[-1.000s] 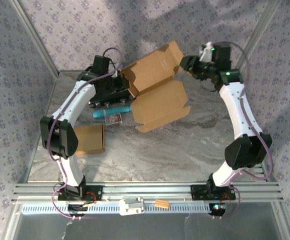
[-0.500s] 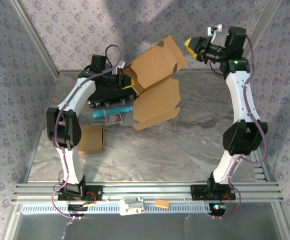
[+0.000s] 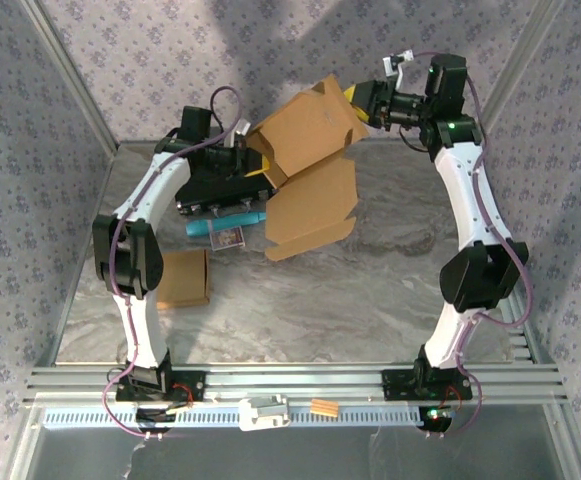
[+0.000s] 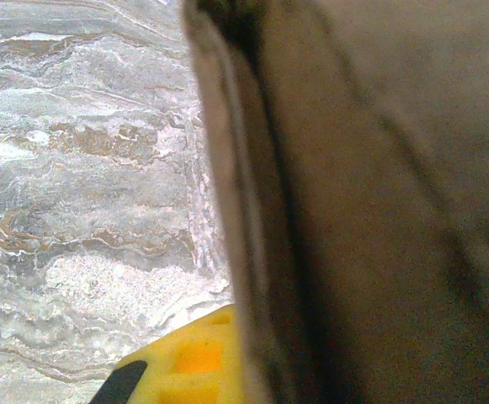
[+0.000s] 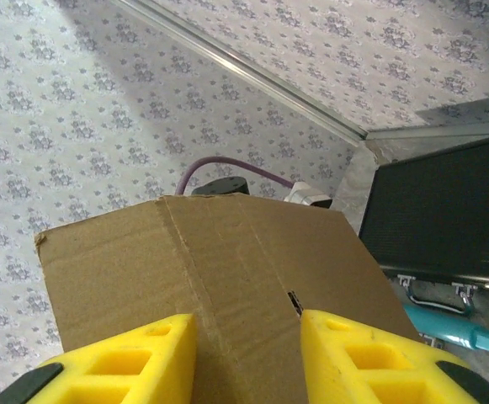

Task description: Fold the paper box

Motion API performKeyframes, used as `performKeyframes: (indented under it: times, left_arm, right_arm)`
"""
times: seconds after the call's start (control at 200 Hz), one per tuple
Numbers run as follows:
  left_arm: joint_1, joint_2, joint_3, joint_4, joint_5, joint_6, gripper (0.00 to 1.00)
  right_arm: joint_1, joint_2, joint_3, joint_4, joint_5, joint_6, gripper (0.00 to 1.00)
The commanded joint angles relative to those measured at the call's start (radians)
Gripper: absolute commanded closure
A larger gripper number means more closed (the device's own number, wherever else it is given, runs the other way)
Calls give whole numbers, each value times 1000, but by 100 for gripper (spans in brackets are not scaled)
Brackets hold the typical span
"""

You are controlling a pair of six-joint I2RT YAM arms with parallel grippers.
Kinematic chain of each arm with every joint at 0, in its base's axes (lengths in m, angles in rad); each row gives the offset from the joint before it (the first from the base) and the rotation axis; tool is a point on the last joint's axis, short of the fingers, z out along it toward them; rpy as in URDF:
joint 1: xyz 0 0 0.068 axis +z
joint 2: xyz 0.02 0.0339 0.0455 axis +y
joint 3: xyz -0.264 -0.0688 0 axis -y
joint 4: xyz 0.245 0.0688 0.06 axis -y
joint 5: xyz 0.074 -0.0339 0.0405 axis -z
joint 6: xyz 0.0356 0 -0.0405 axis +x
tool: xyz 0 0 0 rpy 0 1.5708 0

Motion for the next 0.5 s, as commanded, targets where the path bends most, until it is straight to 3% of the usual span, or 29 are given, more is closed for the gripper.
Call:
performKeyframes:
  times: [0.0, 0.495]
  left_arm:
    - [6, 12, 33, -16, 14, 16, 100]
    - [-9, -4, 23, -38, -5, 25, 100]
  right_arm:
    - [13, -63, -17, -55, 4, -68, 61]
    - [87, -97, 29, -359, 181, -372, 57]
